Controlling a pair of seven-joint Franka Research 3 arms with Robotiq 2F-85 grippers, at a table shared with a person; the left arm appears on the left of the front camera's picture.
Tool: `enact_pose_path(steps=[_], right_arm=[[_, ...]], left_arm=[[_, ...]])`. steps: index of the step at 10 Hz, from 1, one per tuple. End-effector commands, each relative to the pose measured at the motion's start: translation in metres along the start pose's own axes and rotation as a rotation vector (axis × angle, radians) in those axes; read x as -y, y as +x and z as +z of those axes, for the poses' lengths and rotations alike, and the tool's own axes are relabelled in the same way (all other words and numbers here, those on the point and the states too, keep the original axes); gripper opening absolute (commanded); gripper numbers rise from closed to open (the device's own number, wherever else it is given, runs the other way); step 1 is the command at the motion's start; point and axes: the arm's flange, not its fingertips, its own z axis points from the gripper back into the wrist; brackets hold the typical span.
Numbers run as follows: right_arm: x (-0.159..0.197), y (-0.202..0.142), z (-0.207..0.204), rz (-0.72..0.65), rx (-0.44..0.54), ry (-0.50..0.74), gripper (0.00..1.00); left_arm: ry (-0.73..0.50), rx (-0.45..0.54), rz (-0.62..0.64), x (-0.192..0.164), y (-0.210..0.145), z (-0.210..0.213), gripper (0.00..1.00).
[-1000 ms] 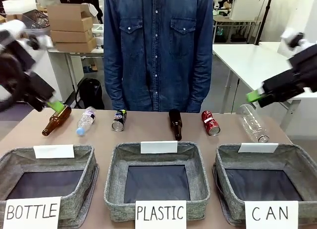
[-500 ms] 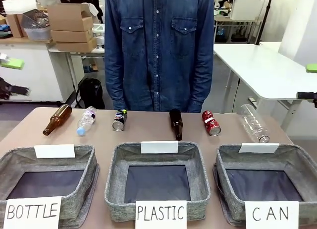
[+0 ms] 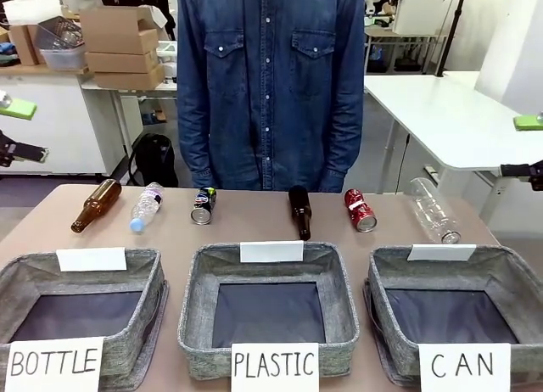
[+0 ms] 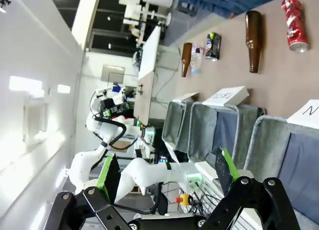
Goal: Sort the can waste into the basket.
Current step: Pick up the can waste from the table and place it in the right Fabric basket.
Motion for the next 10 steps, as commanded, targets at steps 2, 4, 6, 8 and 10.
enact_pose_path(steps=[2, 4, 6, 8, 10], right_arm=[[0.0, 0.004, 0.003, 0.031, 0.018, 0.014, 1.0], [0.0, 0.004, 0.003, 0.031, 0.018, 0.014, 1.0], [0.0, 0.004, 0.003, 0.031, 0.018, 0.014, 1.0], [0.0, 0.004, 0.003, 0.031, 0.018, 0.014, 1.0], [0.0, 0.004, 0.003, 0.031, 0.018, 0.014, 1.0]], left_arm=[[-0.006, 0.005, -0.022, -0.006, 0.0, 0.004, 1.0], [0.117, -0.037, -0.042, 0.018, 0.006, -0.005, 1.0], [0.302, -0.128, -0.07, 0.035, 0.05, -0.046, 1.0], [0.437, -0.257, 0.0, 0.022, 0.101, -0.096, 1.0], [0.552, -0.332, 0.064, 0.0, 0.133, -0.134, 1.0]])
